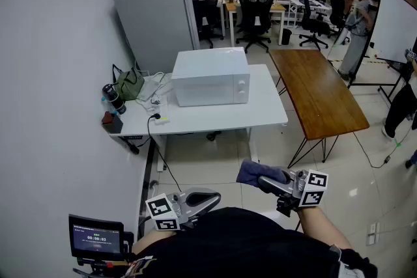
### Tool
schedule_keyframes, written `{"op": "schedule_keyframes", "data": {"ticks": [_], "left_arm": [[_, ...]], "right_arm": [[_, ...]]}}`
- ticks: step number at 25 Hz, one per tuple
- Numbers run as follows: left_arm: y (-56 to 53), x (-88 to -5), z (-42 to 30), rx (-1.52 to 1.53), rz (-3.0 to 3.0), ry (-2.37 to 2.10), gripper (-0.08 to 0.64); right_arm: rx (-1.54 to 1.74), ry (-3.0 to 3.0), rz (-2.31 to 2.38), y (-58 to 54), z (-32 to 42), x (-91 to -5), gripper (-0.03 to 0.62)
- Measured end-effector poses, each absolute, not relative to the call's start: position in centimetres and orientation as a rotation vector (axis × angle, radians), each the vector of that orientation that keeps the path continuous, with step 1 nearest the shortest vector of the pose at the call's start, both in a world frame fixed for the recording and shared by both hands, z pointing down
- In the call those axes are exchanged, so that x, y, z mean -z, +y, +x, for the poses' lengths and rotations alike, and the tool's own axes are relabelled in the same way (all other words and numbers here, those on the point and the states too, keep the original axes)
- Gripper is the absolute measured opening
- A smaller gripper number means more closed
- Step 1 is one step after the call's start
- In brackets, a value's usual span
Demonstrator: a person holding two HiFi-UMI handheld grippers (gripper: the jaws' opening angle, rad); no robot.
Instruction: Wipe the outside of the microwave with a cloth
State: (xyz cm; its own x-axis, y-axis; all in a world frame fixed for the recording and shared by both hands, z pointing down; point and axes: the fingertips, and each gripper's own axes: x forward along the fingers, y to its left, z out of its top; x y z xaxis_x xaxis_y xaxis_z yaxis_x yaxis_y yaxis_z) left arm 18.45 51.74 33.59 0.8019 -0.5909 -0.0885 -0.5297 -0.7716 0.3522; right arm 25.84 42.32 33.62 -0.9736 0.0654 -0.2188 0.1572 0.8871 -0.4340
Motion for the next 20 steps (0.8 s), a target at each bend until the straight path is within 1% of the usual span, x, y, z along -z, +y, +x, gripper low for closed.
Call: {"op": "schedule_keyframes", "data": {"ticks": [4,9,12,17,20], "left_arm": [[49.6,-33.3,17.6,0.291,2.69,-0.875,0.003],[47.6,-34.2,13.1,0.329,2.661,-0.911,0.003],[45.2,-34.2,8.0,0.367,2.671,-0.919,0.003],[40.3,-32.5,-2.7,0.409,2.696,-0.862,0.003],[37.1,-31.9,-7.8,0.416,2.703,-0.807,0.003]], "right_arm": [[0.643,2.881,0.207,40.2,24.5,-33.2,0.057],[0.658,2.904,0.26,38.0,19.3,-33.6,0.057],[0.639,2.931,0.262,35.7,14.2,-33.1,0.057],[0.59,2.941,0.211,31.9,4.5,-30.2,0.057],[0.552,2.944,0.153,28.8,0.0,-28.7,0.058]]}}
